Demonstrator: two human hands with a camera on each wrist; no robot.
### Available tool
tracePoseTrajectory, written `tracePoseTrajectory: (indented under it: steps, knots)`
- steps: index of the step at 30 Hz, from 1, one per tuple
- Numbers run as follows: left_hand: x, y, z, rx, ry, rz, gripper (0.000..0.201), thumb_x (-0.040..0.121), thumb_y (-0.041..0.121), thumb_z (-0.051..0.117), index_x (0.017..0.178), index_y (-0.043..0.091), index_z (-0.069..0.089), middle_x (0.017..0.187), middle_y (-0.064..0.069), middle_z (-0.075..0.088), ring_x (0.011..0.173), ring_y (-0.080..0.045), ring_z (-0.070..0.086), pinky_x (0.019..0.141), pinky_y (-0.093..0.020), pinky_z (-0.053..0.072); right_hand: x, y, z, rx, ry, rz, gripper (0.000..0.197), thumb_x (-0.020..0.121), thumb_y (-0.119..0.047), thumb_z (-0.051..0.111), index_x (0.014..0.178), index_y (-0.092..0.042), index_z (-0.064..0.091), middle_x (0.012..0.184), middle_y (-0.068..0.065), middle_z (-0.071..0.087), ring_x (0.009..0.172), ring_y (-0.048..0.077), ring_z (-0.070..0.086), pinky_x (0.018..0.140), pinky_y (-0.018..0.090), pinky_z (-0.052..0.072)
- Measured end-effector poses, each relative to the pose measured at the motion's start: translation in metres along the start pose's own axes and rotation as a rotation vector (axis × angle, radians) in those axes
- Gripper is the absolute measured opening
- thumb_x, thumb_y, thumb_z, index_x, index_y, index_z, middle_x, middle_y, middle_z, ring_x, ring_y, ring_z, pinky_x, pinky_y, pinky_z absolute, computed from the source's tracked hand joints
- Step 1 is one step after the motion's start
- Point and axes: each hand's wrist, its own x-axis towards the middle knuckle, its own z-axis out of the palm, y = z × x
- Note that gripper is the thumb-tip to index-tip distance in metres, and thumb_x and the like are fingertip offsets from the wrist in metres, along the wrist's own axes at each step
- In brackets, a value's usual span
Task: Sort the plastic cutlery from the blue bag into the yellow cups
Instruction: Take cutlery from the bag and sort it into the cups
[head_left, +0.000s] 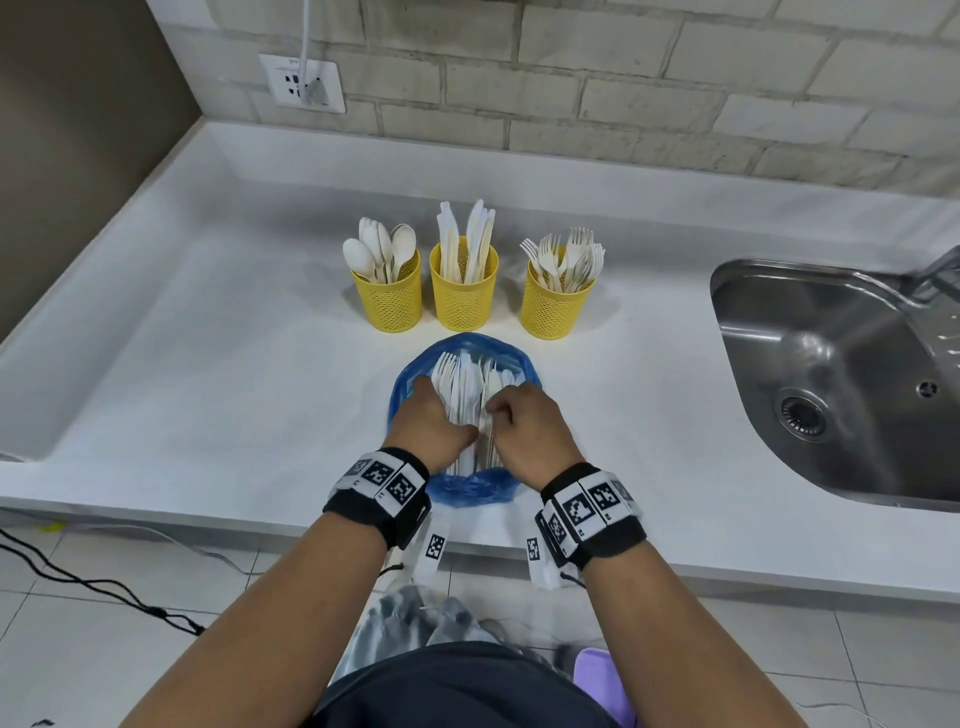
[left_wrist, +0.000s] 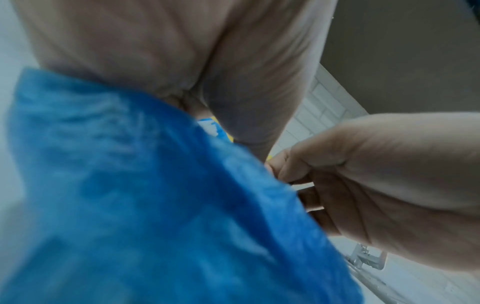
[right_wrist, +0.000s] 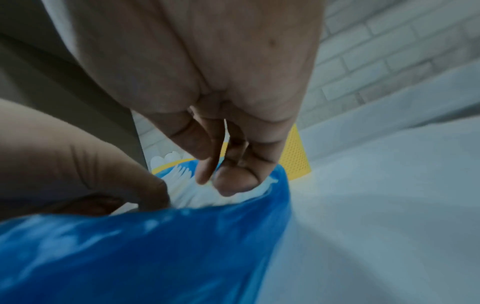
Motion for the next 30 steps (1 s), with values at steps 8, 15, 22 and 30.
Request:
tracePoseTrajectory:
  steps: [8,15,22,30]
  knots:
    - [0.003,-0.002,0.0,-0.026,0.049,-0.037,0.054,0.084,0.018,0.073,0.128,0.006,0.042,0.111,-0.007,0.059,0.097,-0.022,0.055,0.079,-0.03,0.043,-0.005,0.007,-0.018,-0.39,-0.222,0.175,0.037,0.098,-0.029,0.05,0.064,-0.016,0.044,0.066,0.001,0.05,0.068,0.024,0.055,0.058,0.028,0.037]
    - [0.004,-0.003,0.005,0.025,0.037,-0.046,0.069,0.08,0.023,0.079,0.134,0.007,0.038,0.124,-0.011,0.058,0.11,-0.028,0.058,0.087,-0.035,0.048,0.009,0.009,-0.017,-0.371,-0.2,0.294,0.03,0.099,-0.038,0.051,0.083,-0.012,0.054,0.096,0.01,0.067,0.085,0.027,0.062,0.071,0.031,0.046]
    - [0.006,-0.003,0.004,0.032,0.044,-0.027,0.063,0.08,0.018,0.079,0.128,0.007,0.041,0.117,-0.011,0.062,0.098,-0.024,0.058,0.079,-0.032,0.047,0.023,0.018,-0.01,0.046,-0.185,0.434,0.025,0.088,-0.03,0.071,0.077,-0.011,0.057,0.072,0.004,0.058,0.067,0.022,0.058,0.05,0.026,0.036]
    - [0.005,-0.001,0.005,0.067,0.06,-0.007,0.06,0.08,0.019,0.08,0.126,0.005,0.044,0.117,-0.011,0.065,0.106,-0.029,0.063,0.078,-0.029,0.044,0.024,0.022,-0.008,0.214,-0.157,0.5,0.029,0.081,-0.024,0.076,0.07,-0.015,0.05,0.062,0.003,0.051,0.051,0.018,0.048,0.047,0.027,0.034]
